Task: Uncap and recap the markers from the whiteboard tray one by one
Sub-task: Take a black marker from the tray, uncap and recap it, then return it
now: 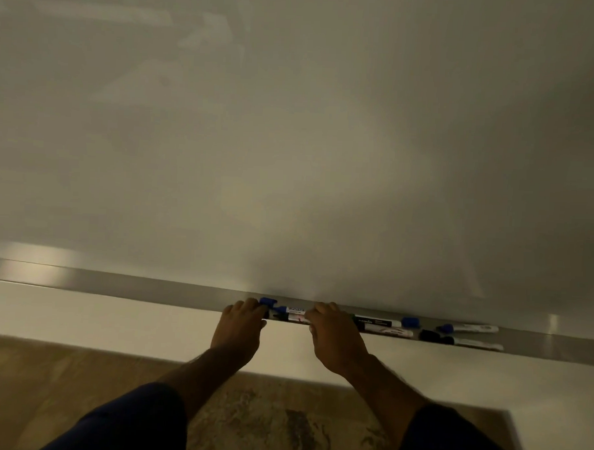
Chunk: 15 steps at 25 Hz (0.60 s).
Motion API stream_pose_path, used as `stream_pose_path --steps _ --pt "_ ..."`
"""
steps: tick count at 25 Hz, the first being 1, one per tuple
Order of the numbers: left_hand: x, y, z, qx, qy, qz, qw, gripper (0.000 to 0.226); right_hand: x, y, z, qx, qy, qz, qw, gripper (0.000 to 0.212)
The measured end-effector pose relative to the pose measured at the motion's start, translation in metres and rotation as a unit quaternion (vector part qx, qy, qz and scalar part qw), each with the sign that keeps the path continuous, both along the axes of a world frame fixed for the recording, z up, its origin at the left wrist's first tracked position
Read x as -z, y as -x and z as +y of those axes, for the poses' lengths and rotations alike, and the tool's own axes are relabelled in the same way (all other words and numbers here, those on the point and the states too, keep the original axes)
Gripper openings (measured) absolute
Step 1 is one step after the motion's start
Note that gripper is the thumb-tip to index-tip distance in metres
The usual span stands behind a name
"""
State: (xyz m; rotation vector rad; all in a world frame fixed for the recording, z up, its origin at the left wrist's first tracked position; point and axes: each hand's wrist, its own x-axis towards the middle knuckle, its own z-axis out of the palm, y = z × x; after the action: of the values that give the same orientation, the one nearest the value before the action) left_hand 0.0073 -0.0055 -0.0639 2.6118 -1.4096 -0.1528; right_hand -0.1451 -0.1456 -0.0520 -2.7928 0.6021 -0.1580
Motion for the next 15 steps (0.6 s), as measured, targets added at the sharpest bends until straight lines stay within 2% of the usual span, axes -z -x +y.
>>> stream_pose_path --steps 9,15 --pt "-0.006 -0.008 -0.005 0.011 0.015 0.031 0.999 0.018 0.015 -0.008 -0.002 0.025 0.003 0.073 0.997 0.029" --pt "-0.015 -0.02 0.0 0.002 0.054 0.055 0.997 0.017 0.011 -0.009 -0.009 0.036 0.012 0.063 0.997 0.027"
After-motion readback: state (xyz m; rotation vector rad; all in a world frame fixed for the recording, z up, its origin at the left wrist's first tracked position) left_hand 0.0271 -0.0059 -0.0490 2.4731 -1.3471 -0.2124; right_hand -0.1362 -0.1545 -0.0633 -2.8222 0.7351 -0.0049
